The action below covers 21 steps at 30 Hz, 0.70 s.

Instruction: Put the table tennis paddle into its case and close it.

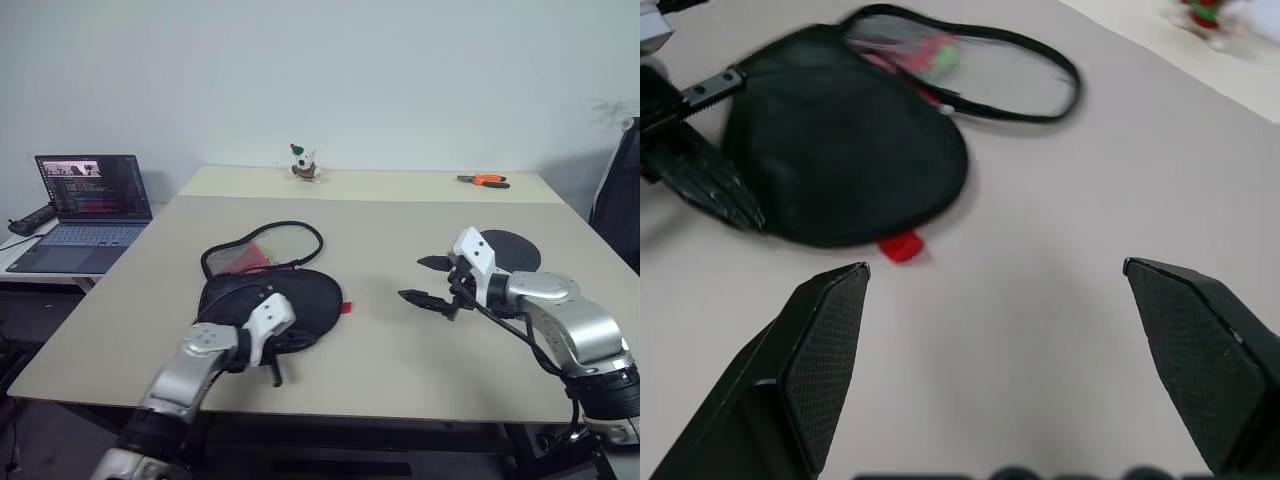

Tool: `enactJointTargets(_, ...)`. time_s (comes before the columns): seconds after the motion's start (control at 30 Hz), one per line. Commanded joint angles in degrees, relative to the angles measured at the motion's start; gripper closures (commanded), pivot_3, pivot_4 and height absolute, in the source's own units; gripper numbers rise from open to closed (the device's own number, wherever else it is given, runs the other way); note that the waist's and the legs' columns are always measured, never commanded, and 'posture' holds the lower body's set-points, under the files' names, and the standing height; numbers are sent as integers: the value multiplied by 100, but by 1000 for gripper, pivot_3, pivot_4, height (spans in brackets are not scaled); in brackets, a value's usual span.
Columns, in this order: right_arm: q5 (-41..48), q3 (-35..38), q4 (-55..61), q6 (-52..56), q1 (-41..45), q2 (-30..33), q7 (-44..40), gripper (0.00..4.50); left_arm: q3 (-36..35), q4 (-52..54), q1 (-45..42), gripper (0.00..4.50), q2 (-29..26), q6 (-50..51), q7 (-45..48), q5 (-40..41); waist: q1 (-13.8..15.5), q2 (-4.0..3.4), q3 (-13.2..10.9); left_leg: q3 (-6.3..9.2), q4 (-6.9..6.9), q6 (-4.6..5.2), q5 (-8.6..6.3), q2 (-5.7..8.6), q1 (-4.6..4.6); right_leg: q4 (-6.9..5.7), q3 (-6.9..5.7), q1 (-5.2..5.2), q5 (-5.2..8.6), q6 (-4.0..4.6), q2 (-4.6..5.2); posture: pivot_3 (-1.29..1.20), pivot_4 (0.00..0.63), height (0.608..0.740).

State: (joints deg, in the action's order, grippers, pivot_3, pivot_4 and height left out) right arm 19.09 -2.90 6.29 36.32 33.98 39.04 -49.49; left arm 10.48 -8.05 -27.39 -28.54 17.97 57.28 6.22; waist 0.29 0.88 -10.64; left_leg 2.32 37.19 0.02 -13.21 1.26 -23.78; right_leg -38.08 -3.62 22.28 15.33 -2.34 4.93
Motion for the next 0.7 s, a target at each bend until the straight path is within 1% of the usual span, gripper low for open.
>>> enactJointTargets(0.03,21,158,49,-178,30,134,-133,0,348,-298,-658,4468,407,117,-412,-357,-1,1,0,1,0,6,4,1,0,-1,-3,-1,0,0,0,0,150,740)
enactJointTargets(0.17,16,155,71,-205,-15,145,-134,0,581,-1271,-1445,4468,753,-279,-657,-723,-50,1,-1,-5,0,6,4,3,1,1,2,-2,0,-1,1,0,150,740)
enactJointTargets(0.27,35,167,142,-182,-65,130,-107,0,538,-1665,-1710,4468,845,-453,-803,-809,-73,2,-1,-6,-4,6,4,2,1,3,4,2,0,0,0,0,150,740)
enactJointTargets(0.3,54,180,183,-162,-94,128,-99,0,512,-1620,-1699,4273,805,-440,-723,-770,-74,2,-1,-5,-5,6,4,2,1,4,3,2,0,0,0,0,150,740)
enactJointTargets(0.37,93,203,249,-130,-139,129,-97,0,475,-1426,-1596,3817,674,-355,-505,-665,-74,2,-1,-6,-6,6,4,2,0,7,4,2,0,0,1,0,150,740)
enactJointTargets(0.4,112,211,272,-112,-149,126,-98,0,460,-1329,-1540,3515,612,-320,-411,-615,-73,2,-1,-6,-6,6,4,2,-1,8,4,3,0,0,1,0,150,740)
enactJointTargets(0.5,207,277,323,-11,-176,93,-71,0,315,-465,-1018,2395,36,-140,46,-372,-94,1,-2,-7,-7,6,4,0,0,8,9,3,0,0,1,0,150,740)
enactJointTargets(0.53,236,294,329,27,-178,67,-53,0,175,-149,-825,2025,-171,-68,200,-191,-103,1,-2,-6,-8,6,4,0,1,6,9,4,1,1,1,0,150,740)
enactJointTargets(0.63,357,288,353,314,-154,-47,41,0,-540,846,-362,947,-702,616,762,888,-127,1,-4,-3,-8,5,5,-3,0,6,10,4,1,4,1,0,150,740)
enactJointTargets(0.7,456,265,356,575,-112,-182,164,0,-911,1154,-157,196,-1046,728,870,1168,-124,2,-4,3,-6,4,5,-4,-1,6,5,2,2,5,2,0,150,740)
